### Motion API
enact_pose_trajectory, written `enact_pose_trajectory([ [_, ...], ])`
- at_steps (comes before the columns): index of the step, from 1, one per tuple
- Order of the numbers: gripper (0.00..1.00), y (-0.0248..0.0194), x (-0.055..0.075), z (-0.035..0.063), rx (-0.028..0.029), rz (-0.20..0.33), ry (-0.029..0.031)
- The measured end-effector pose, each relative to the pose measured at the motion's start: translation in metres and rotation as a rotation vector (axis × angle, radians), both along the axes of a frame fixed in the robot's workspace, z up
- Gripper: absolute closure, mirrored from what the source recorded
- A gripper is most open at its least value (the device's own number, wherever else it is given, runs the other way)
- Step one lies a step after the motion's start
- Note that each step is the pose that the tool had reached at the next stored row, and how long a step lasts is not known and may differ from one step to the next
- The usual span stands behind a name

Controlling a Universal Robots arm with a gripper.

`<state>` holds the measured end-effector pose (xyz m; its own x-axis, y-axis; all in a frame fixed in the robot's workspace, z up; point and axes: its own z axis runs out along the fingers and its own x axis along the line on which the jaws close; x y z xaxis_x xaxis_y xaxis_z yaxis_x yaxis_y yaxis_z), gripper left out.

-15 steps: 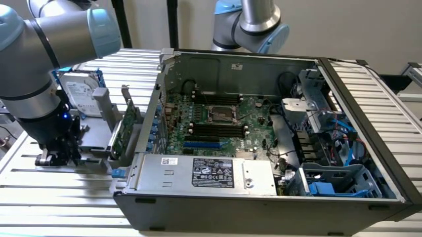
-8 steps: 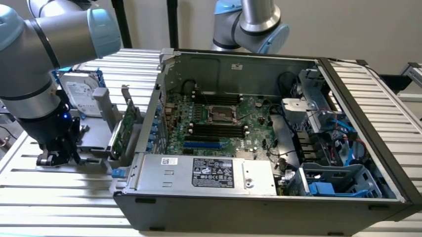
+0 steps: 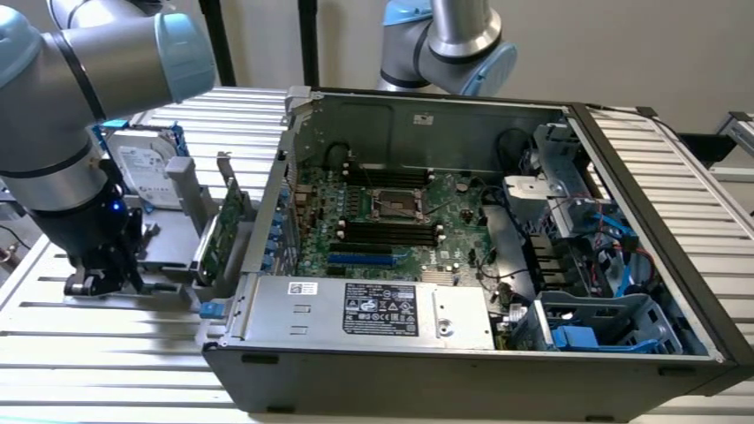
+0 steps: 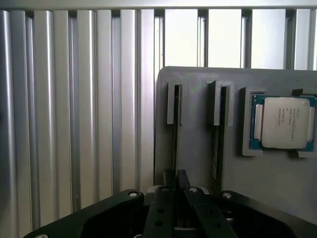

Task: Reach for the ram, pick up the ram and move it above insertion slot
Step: 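Pick up the ram and move it above insertion slot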

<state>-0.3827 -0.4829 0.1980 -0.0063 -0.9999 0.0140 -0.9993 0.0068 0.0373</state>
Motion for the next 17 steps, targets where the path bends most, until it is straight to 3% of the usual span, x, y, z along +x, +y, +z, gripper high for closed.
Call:
enact_pose_trajectory([
  [9, 0.87, -0.0003, 0.000, 0.0153, 0.0053, 0.000, 0.0001],
  [17, 0.87, -0.0016, 0.002, 0.0488, 0.0090, 0.000, 0.0007],
])
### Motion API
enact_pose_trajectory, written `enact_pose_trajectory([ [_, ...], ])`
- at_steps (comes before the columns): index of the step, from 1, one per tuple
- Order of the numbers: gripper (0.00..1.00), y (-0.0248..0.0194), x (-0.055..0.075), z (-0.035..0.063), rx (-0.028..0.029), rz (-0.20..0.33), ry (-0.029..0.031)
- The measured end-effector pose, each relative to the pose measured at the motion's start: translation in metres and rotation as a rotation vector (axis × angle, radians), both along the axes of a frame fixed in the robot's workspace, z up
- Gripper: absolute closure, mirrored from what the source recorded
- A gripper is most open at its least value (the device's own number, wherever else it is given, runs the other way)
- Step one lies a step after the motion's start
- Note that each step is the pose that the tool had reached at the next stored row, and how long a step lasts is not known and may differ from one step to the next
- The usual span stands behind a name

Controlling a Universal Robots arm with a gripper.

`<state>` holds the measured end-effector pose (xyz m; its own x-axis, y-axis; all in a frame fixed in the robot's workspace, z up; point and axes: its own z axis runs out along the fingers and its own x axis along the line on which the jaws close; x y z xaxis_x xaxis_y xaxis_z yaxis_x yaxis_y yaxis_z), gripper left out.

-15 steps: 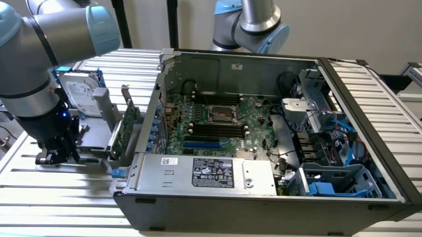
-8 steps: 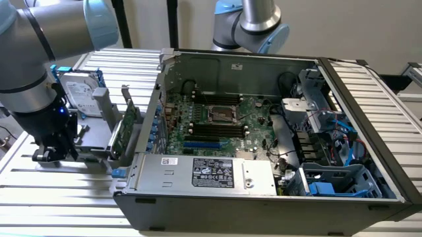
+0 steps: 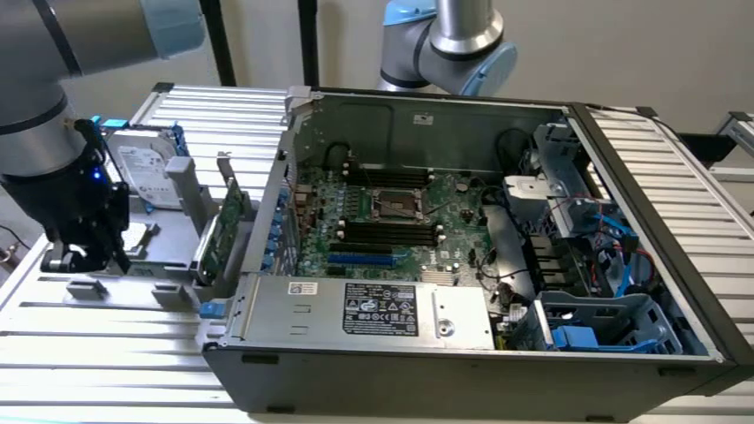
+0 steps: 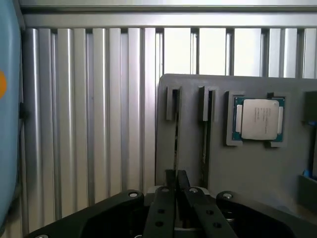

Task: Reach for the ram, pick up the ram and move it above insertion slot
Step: 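Pick up the ram and move it above insertion slot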

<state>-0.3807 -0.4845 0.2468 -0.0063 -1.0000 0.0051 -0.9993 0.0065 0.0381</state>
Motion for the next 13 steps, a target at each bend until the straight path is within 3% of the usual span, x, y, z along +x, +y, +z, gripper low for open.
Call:
enact_pose_trajectory([
  [8, 0.87, -0.0017, 0.015, 0.0312, 0.0144, 0.002, 0.0000],
  [13, 0.87, -0.0029, 0.031, 0.0490, 0.0278, 0.006, -0.0003],
])
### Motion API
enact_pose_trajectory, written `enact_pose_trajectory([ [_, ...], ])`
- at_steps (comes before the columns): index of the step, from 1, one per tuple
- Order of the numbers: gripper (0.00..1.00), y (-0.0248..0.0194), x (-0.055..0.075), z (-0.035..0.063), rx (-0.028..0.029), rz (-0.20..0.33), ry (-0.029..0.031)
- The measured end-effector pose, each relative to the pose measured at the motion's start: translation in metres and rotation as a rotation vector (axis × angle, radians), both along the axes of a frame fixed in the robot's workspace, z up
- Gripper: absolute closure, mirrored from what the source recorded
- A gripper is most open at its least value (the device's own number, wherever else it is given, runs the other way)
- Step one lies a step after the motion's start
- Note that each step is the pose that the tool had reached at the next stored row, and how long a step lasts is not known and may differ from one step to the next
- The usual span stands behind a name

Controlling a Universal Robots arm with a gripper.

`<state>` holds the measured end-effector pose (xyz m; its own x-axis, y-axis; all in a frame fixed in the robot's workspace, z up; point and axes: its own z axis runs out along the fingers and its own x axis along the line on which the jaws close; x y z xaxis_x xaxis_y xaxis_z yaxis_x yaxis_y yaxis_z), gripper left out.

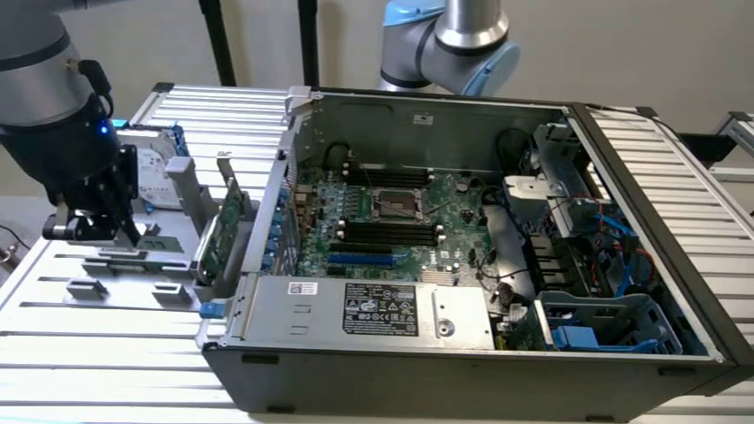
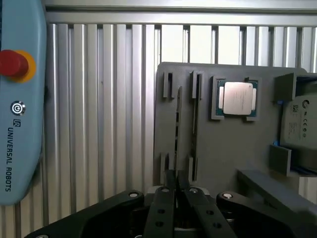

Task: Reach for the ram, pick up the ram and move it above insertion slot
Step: 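Pick up the ram and move it above insertion slot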

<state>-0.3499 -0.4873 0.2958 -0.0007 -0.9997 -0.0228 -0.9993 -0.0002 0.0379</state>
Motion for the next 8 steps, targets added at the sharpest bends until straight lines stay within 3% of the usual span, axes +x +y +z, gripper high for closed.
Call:
enact_pose_trajectory([
  [8, 0.87, -0.0020, 0.029, 0.0289, 0.0242, 0.006, 0.0002],
])
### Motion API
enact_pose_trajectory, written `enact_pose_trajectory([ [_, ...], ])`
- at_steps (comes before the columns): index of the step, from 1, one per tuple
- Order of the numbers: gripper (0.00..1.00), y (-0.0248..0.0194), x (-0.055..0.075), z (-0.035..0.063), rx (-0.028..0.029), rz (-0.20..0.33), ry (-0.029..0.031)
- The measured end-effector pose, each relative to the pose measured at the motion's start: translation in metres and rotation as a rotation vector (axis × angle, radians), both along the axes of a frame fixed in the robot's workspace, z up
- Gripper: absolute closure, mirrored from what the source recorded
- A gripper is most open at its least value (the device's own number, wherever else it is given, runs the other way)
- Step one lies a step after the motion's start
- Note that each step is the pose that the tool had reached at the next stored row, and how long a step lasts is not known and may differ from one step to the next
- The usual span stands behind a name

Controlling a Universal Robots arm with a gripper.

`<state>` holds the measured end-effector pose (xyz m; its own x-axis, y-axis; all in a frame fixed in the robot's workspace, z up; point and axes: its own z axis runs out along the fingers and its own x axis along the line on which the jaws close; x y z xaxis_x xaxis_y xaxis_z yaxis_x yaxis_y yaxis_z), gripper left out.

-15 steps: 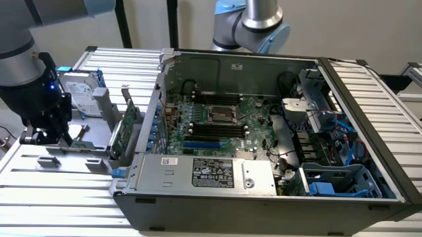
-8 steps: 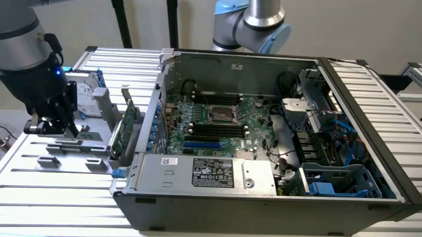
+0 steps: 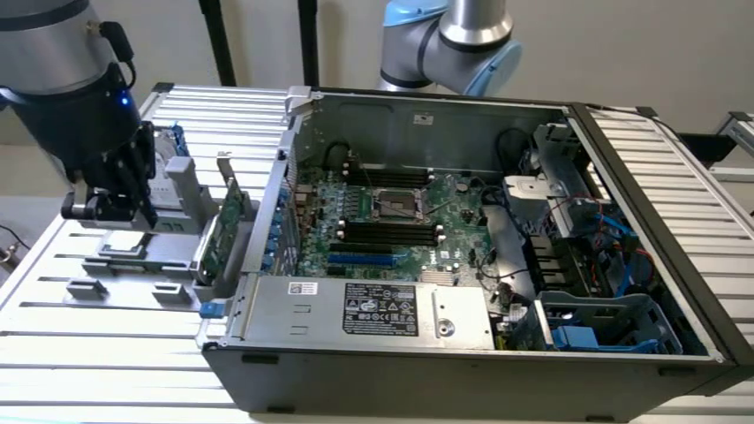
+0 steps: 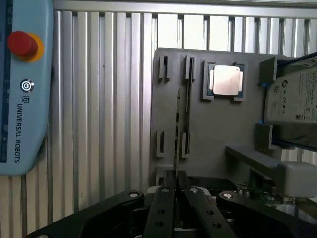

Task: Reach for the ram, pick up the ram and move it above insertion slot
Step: 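Pick up the ram and move it above insertion slot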

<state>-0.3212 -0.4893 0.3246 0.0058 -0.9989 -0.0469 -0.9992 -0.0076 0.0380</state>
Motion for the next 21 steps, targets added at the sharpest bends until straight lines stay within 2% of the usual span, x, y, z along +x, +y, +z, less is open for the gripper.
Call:
enact_pose_trajectory([
  [9, 0.87, -0.0020, 0.031, 0.0332, 0.0251, 0.007, -0.0001],
  [11, 0.87, -0.0021, 0.039, 0.0390, 0.0327, 0.009, 0.0000],
  [17, 0.87, -0.0022, 0.066, 0.0523, 0.0622, 0.012, 0.0000],
  [19, 0.87, -0.0021, 0.075, 0.0561, 0.0696, 0.012, 0.0000],
  [21, 0.87, -0.0022, 0.084, 0.0592, 0.0743, 0.013, 0.0006],
])
